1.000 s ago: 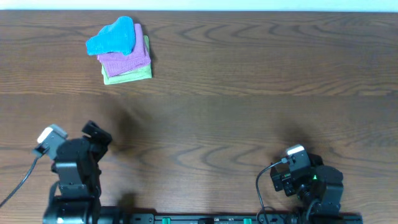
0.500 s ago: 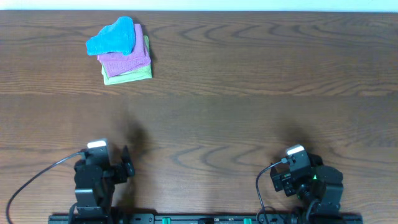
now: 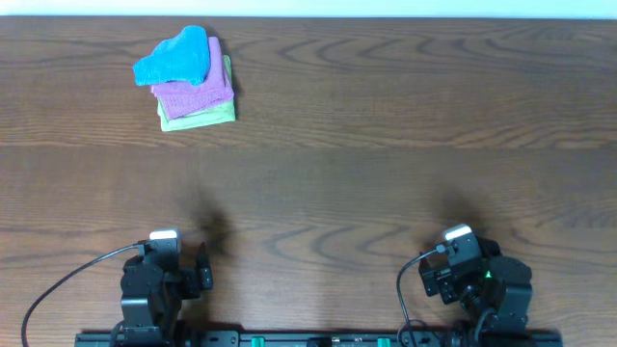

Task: Fold the cloth

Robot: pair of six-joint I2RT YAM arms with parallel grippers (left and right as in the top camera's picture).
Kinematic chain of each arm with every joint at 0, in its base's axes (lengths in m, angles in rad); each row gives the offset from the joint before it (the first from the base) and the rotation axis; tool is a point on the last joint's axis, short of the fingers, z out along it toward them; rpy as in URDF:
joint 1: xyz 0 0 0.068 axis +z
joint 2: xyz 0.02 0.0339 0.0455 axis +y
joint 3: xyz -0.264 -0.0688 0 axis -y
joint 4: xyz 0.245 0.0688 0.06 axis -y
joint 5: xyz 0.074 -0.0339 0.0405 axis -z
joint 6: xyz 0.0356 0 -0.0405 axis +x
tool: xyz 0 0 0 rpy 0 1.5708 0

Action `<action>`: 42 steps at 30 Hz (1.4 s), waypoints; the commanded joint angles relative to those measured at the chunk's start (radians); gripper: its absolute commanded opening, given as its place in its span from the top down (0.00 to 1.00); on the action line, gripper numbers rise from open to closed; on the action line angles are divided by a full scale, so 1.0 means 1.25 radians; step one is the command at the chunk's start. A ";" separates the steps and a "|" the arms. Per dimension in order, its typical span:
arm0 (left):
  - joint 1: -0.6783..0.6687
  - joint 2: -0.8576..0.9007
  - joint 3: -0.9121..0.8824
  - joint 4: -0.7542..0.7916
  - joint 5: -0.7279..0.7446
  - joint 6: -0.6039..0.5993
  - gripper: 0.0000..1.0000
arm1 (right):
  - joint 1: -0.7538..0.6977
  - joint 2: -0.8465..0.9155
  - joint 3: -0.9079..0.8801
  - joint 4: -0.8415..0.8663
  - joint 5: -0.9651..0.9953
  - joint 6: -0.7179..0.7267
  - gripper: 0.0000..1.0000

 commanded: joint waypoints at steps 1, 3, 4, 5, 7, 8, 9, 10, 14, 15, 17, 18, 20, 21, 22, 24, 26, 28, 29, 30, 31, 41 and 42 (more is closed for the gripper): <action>0.005 -0.008 -0.025 -0.042 -0.011 -0.001 0.05 | -0.007 -0.005 -0.002 -0.001 -0.005 0.009 0.01; 0.005 -0.008 -0.025 -0.041 -0.018 -0.003 0.05 | -0.007 -0.005 -0.002 -0.001 -0.005 0.009 0.01; 0.005 -0.008 -0.026 -0.040 -0.025 -0.003 0.05 | -0.007 -0.005 -0.002 -0.001 -0.005 0.009 0.01; 0.005 -0.008 -0.026 -0.040 -0.025 -0.003 0.05 | -0.007 -0.005 -0.002 -0.001 -0.005 0.009 0.01; 0.005 -0.008 -0.026 -0.040 -0.023 -0.004 0.05 | -0.007 -0.005 -0.002 -0.001 -0.005 0.009 0.01; 0.005 -0.008 -0.026 -0.040 -0.023 -0.004 0.05 | -0.007 -0.005 -0.002 -0.001 -0.005 0.009 0.01; 0.005 -0.008 -0.026 -0.040 -0.023 -0.004 0.05 | -0.007 -0.005 -0.002 -0.001 -0.005 0.009 0.01; 0.005 -0.008 -0.026 -0.040 -0.023 -0.004 0.05 | -0.007 -0.005 -0.002 -0.001 -0.005 0.009 0.01; 0.005 -0.007 -0.026 -0.040 -0.023 -0.004 0.05 | -0.007 -0.005 -0.002 -0.001 -0.005 0.009 0.01; 0.005 -0.007 -0.026 -0.040 -0.023 -0.004 0.05 | -0.007 -0.005 -0.002 -0.001 -0.005 0.009 0.01; 0.005 -0.007 -0.026 -0.040 -0.023 -0.004 0.05 | -0.007 -0.005 -0.002 -0.001 -0.005 0.009 0.01; 0.005 -0.007 -0.026 -0.040 -0.023 -0.004 0.05 | -0.007 -0.005 -0.002 -0.001 -0.005 0.009 0.01; 0.005 -0.007 -0.026 -0.040 -0.023 -0.004 0.05 | -0.007 -0.005 -0.002 -0.001 -0.005 0.009 0.01; 0.005 -0.007 -0.026 -0.040 -0.023 -0.004 0.05 | -0.007 -0.005 -0.002 -0.001 -0.005 0.009 0.01; 0.005 -0.007 -0.026 -0.040 -0.023 -0.004 0.05 | -0.007 -0.005 -0.002 -0.001 -0.005 0.009 0.01; 0.005 -0.007 -0.026 -0.040 -0.023 -0.004 0.05 | -0.007 -0.005 -0.002 -0.001 -0.005 0.009 0.01; 0.005 -0.007 -0.026 -0.040 -0.023 -0.004 0.05 | -0.007 -0.005 -0.002 -0.001 -0.005 0.009 0.01; 0.005 -0.007 -0.026 -0.040 -0.023 -0.004 0.05 | -0.007 -0.005 -0.002 -0.001 -0.005 0.009 0.01; 0.005 -0.007 -0.026 -0.040 -0.023 -0.004 0.05 | -0.007 -0.005 -0.002 -0.001 -0.005 0.009 0.01; 0.005 -0.007 -0.026 -0.040 -0.023 -0.004 0.05 | -0.007 -0.005 -0.002 -0.001 -0.005 0.009 0.01; 0.005 -0.007 -0.026 -0.040 -0.023 -0.004 0.05 | -0.007 -0.005 -0.002 -0.001 -0.005 0.009 0.01; 0.005 -0.007 -0.026 -0.040 -0.023 -0.004 0.05 | -0.007 -0.005 -0.002 -0.001 -0.005 0.009 0.01; 0.005 -0.007 -0.026 -0.040 -0.023 -0.004 0.05 | -0.007 -0.005 -0.002 -0.001 -0.005 0.009 0.01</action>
